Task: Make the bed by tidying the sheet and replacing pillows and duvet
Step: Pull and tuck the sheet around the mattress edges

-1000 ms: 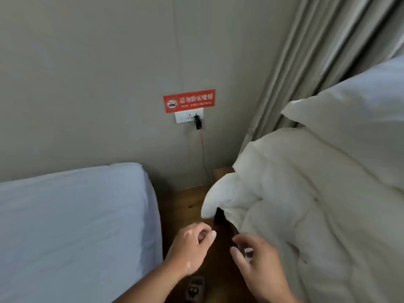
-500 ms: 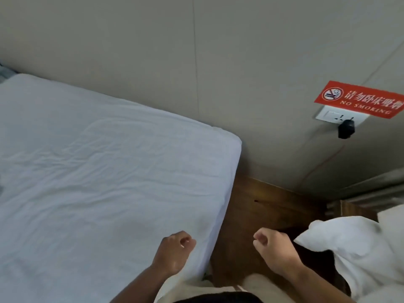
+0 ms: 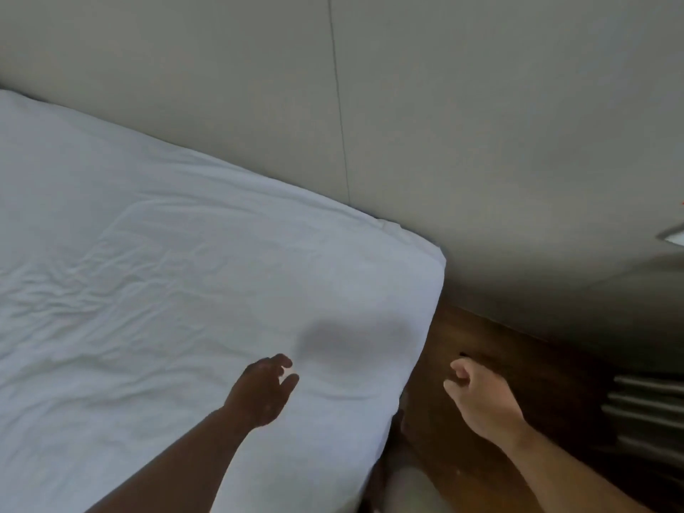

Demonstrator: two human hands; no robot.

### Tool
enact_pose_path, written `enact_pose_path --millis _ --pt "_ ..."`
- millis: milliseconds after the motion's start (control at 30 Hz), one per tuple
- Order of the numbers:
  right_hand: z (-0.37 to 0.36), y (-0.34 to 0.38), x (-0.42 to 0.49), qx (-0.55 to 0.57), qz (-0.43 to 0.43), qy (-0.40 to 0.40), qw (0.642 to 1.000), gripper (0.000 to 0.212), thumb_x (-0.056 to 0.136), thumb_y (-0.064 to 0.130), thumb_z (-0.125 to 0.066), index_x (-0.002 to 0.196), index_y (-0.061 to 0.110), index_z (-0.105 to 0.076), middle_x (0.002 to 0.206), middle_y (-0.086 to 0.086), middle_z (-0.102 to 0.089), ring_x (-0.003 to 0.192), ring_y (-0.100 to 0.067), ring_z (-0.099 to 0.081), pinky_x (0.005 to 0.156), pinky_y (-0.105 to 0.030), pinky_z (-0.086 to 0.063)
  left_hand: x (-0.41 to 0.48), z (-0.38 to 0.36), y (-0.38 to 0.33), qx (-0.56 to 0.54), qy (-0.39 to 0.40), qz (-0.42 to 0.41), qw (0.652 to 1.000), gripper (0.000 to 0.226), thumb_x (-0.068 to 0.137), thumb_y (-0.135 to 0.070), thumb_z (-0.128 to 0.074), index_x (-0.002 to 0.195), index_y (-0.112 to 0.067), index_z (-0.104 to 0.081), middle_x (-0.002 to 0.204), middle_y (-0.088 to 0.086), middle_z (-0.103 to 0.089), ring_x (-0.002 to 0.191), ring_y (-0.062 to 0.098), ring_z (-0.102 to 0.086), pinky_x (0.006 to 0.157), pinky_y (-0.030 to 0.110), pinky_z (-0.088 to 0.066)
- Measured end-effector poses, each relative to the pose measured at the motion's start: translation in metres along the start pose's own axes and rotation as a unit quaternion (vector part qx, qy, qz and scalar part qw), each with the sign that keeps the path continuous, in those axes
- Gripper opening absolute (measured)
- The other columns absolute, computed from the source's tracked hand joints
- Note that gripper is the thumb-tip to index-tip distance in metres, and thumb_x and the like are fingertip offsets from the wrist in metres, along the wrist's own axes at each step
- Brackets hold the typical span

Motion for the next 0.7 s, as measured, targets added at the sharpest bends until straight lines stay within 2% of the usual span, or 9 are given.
enact_pose_path --millis 100,233,333,400,433,500,600,700 --pt "0.022 0.031 0.086 0.001 0.046 -0.025 0.999 0.054 0.098 0.039 -0.058 0.148 0.024 -0.042 0.146 0.002 -0.052 0.128 -0.015 -0.054 0.106 -0.037 -0.048 0.096 0.043 -0.033 0.064 -0.047 -0.039 0.996 0.043 0.100 -0.037 -0.055 0.139 -0.019 -0.051 0.127 0.008 -0.060 0.121 0.024 -0.059 0.107 0.030 -0.040" --pt "0.033 0.075 0.196 -0.046 0.149 -0.061 0.986 0.063 0.102 0.043 -0.049 0.156 0.019 -0.029 0.159 -0.001 -0.035 0.145 -0.021 -0.034 0.118 -0.039 -0.031 0.215 0.085 -0.089 0.122 -0.104 -0.089 0.983 0.058 0.103 -0.039 -0.047 0.155 -0.017 -0.032 0.155 0.010 -0.036 0.143 0.027 -0.036 0.119 0.039 -0.031" --pt "0.023 0.092 0.257 -0.097 0.173 -0.106 0.974 0.061 0.102 0.050 -0.043 0.154 0.018 -0.033 0.156 -0.003 -0.038 0.143 -0.025 -0.033 0.117 -0.042 -0.028 0.281 0.092 -0.119 0.187 -0.097 -0.101 0.972 0.063 0.106 -0.045 -0.034 0.161 -0.022 -0.013 0.167 0.001 -0.013 0.152 0.024 -0.017 0.121 0.039 -0.024" --pt "0.009 0.095 0.282 -0.143 0.171 -0.151 0.963 0.056 0.099 0.056 -0.043 0.142 0.022 -0.046 0.144 -0.002 -0.047 0.133 -0.027 -0.040 0.109 -0.045 -0.032 0.316 0.086 -0.126 0.229 -0.074 -0.109 0.965 0.065 0.107 -0.048 -0.029 0.162 -0.023 -0.007 0.169 -0.003 -0.004 0.155 0.019 -0.007 0.123 0.038 -0.018" --pt "0.001 0.095 0.289 -0.149 0.178 -0.190 0.954 0.051 0.097 0.059 -0.044 0.133 0.023 -0.053 0.135 -0.002 -0.052 0.125 -0.028 -0.044 0.104 -0.045 -0.035 0.331 0.082 -0.125 0.246 -0.068 -0.118 0.960 0.066 0.106 -0.050 -0.029 0.162 -0.022 -0.008 0.169 -0.002 -0.006 0.155 0.018 -0.006 0.124 0.038 -0.016" --pt "-0.012 0.093 0.300 -0.137 0.206 -0.266 0.932 0.043 0.095 0.059 -0.048 0.113 0.023 -0.061 0.112 -0.002 -0.060 0.108 -0.029 -0.052 0.093 -0.044 -0.039 0.357 0.071 -0.118 0.274 -0.086 -0.153 0.946 0.069 0.102 -0.057 -0.031 0.158 -0.019 -0.022 0.165 0.003 -0.024 0.152 0.021 -0.018 0.123 0.040 -0.019" --pt "-0.019 0.092 0.312 -0.136 0.255 -0.335 0.897 0.036 0.096 0.055 -0.052 0.090 0.020 -0.060 0.086 -0.002 -0.060 0.087 -0.029 -0.056 0.079 -0.042 -0.044 0.379 0.060 -0.105 0.268 -0.170 -0.202 0.926 0.077 0.091 -0.072 -0.028 0.137 -0.017 -0.053 0.137 0.006 -0.056 0.131 0.030 -0.047 0.112 0.045 -0.027" --pt "-0.013 0.096 0.323 -0.153 0.299 -0.364 0.869 0.040 0.095 0.050 -0.057 0.069 0.020 -0.051 0.063 -0.001 -0.055 0.062 -0.028 -0.057 0.062 -0.035 -0.045 0.397 0.060 -0.107 0.265 -0.215 -0.240 0.909 0.073 0.088 -0.071 -0.025 0.110 -0.013 -0.064 0.109 0.010 -0.065 0.108 0.034 -0.056 0.097 0.046 -0.035"
Point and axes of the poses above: each hand's wrist, its own x-axis towards the middle knuckle, its own z-axis out of the back of the hand, y = z × x, the point moved 1 cm from there along x, towards the middle knuckle
